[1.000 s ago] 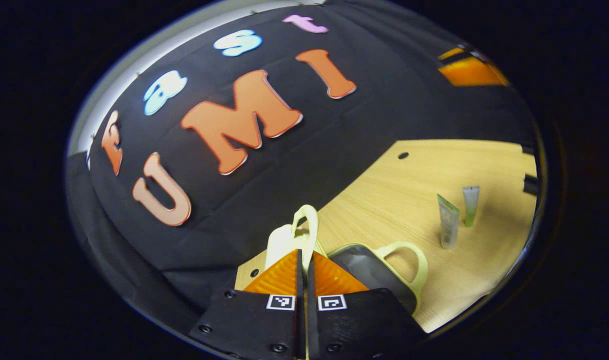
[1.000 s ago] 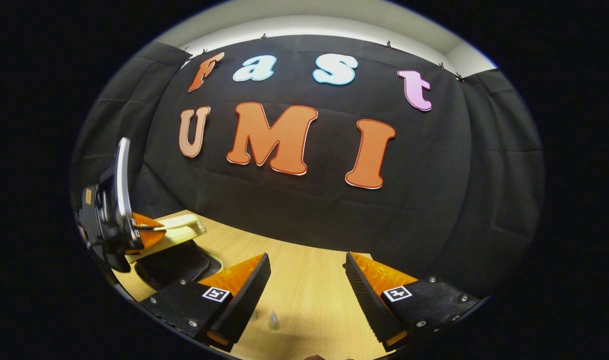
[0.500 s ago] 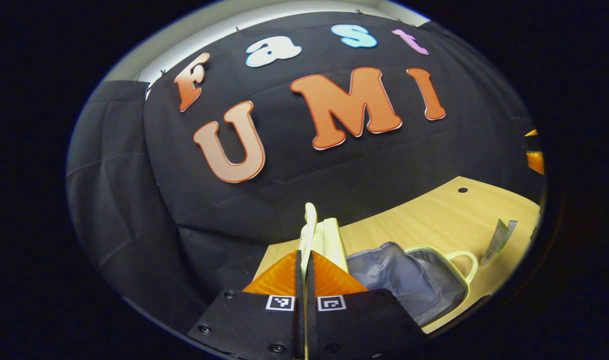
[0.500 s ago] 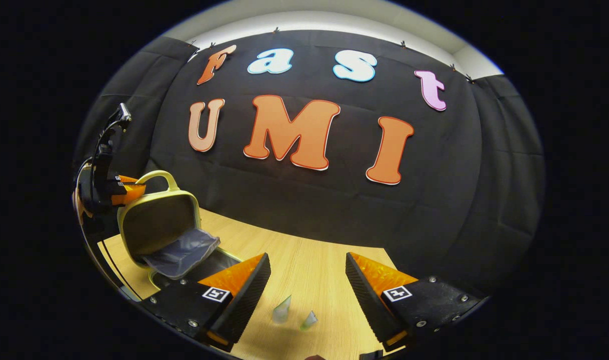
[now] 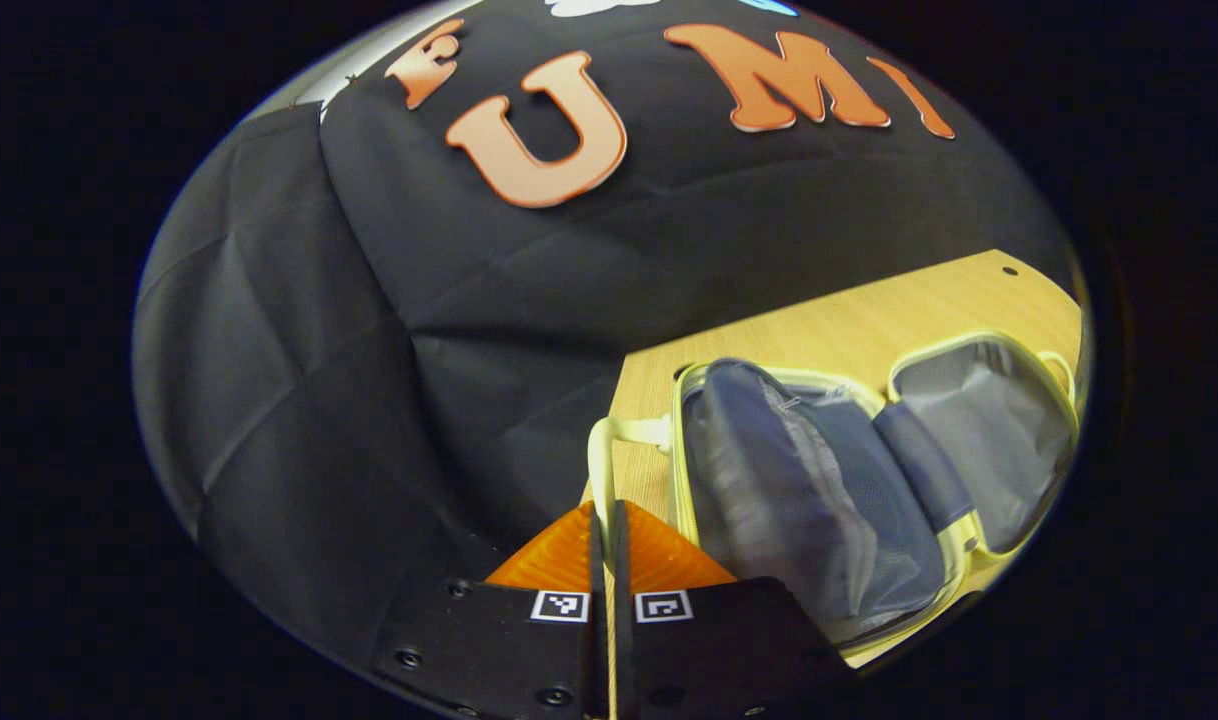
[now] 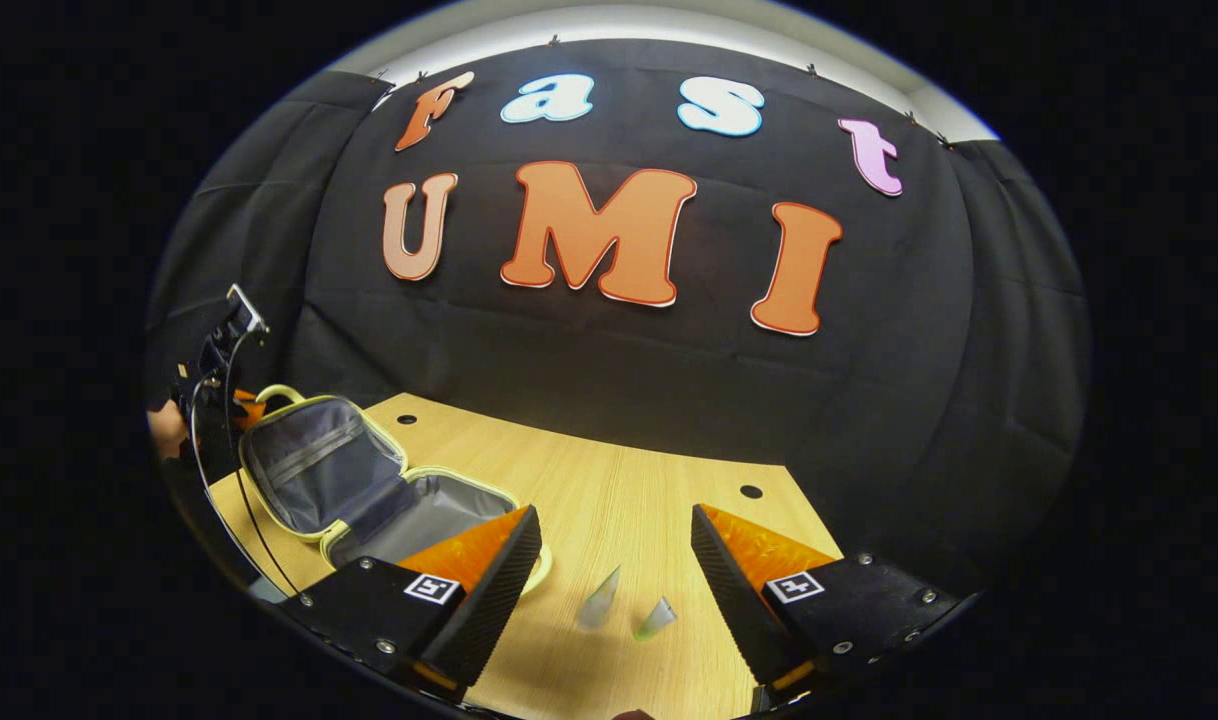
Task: First open the suitcase, pack the skin care products into it, and then close the suitcase.
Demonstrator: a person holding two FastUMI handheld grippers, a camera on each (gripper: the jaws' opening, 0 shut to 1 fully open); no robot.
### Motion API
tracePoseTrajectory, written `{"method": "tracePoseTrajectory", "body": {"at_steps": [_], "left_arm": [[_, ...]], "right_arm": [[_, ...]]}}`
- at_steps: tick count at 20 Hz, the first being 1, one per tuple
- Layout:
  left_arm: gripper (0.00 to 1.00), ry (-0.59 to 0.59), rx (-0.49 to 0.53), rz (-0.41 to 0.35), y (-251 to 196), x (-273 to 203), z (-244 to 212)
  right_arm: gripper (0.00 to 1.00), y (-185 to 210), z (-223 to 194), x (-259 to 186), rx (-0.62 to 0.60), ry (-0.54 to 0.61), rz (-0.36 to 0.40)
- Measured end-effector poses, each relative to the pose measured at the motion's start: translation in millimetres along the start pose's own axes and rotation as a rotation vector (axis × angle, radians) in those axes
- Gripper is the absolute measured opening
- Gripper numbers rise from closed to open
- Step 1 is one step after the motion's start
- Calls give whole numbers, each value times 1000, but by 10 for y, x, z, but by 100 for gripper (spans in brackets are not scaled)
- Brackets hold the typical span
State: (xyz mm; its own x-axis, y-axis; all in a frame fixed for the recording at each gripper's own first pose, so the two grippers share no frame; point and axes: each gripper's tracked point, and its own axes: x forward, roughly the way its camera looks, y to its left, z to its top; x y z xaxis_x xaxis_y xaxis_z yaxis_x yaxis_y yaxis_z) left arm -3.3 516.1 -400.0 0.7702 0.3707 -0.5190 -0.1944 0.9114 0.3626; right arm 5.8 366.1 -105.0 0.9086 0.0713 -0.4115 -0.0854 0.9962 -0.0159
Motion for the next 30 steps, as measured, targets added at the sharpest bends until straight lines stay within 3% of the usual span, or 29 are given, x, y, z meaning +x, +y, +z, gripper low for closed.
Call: {"method": "tracePoseTrajectory", "body": {"at_steps": [2,3,4,5,7,8,10,11,13,17,18,21,26,30], "left_arm": [[3,32,-30,32,-47,149,-293],[9,44,-11,78,26,147,-361],[15,20,-5,77,-51,91,-324],[12,-2,-7,67,-110,42,-282],[42,-81,-17,13,-572,-270,78],[57,-112,-22,-56,-914,-465,220],[78,-145,-29,-155,-1475,-652,373],[76,-153,-37,-195,-1692,-730,467],[100,-189,-62,-287,-2324,-1053,730],[99,-234,-83,-442,-3320,-1559,1025],[98,-234,-66,-521,-3723,-1729,1020],[98,-251,21,-638,-4602,-2100,994],[98,-251,23,-696,-5535,-2118,1022],[79,-178,27,-707,-6073,-1767,863]], "right_arm": [[96,17,-64,2,32,21,9],[96,26,-117,14,45,33,11],[96,4,-181,33,60,52,16],[96,-8,-214,48,67,60,18],[96,-136,-262,49,70,50,8],[96,-201,-348,60,60,57,6],[96,-289,-480,67,50,76,17],[96,-326,-521,73,48,78,25],[96,-453,-655,126,44,89,59],[96,-641,-739,182,38,87,104],[96,-718,-759,200,38,89,113],[96,-871,-789,169,37,89,131],[96,-1082,-929,98,-6,89,179],[96,-1321,-886,199,-28,79,182]]}}
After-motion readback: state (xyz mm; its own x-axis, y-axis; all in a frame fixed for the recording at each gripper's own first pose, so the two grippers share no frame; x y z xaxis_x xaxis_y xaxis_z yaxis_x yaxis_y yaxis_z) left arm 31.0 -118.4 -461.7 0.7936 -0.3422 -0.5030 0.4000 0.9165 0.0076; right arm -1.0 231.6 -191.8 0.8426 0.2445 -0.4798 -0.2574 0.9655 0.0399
